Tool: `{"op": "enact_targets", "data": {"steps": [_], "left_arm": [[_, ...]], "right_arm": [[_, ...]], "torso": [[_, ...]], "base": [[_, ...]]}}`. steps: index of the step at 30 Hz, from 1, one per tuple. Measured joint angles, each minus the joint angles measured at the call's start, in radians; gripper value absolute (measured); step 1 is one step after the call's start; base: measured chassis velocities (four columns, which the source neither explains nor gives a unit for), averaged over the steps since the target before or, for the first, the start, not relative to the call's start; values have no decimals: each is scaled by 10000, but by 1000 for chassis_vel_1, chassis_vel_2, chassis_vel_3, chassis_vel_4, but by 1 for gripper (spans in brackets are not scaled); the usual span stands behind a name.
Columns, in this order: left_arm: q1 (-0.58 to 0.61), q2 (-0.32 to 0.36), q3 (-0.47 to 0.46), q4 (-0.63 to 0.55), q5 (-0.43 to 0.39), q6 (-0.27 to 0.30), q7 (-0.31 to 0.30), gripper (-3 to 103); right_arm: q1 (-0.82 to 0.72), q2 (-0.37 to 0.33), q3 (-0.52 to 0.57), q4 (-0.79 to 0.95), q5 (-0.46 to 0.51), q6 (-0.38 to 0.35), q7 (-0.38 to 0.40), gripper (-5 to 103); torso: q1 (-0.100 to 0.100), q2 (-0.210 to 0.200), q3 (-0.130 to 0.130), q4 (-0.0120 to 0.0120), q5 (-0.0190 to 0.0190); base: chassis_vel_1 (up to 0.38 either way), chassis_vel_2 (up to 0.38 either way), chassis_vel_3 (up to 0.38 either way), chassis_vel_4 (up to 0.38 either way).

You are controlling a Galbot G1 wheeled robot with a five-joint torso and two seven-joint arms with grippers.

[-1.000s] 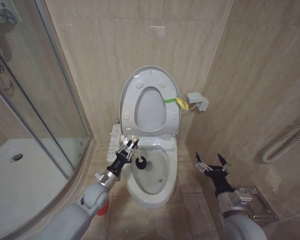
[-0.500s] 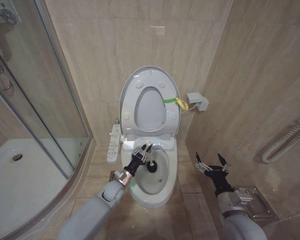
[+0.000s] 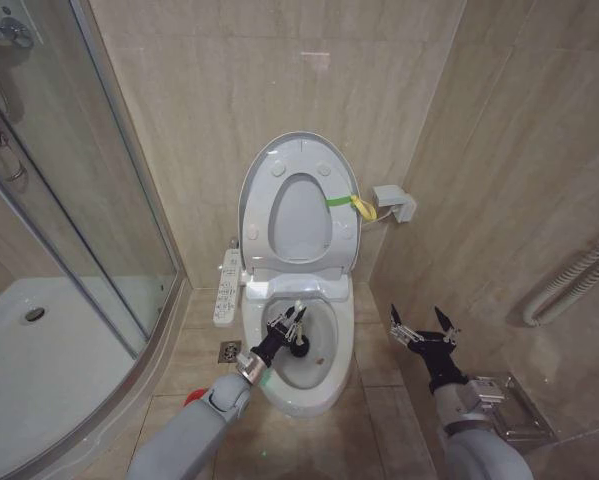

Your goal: Open the toilet lid, clean the toilet bowl with a toilet brush, close the toilet lid, and flush.

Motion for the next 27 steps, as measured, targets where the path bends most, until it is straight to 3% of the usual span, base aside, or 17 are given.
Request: {"op": "enact_targets", "data": {"steps": [17,27], "left_arm": [[-39,-220,-361,1111,322,-271,201,21],[-215,-196,-522,-424,767,-334,-361,21]], "right_arm": [[0,0,0,0,0,0,0,100],[0,0,0,0,0,0,0,100]], "torso": [[0,0,0,-1,-2],[1,0,1,-2,-1]], "base": [[0,0,0,0],[0,0,0,0]]}}
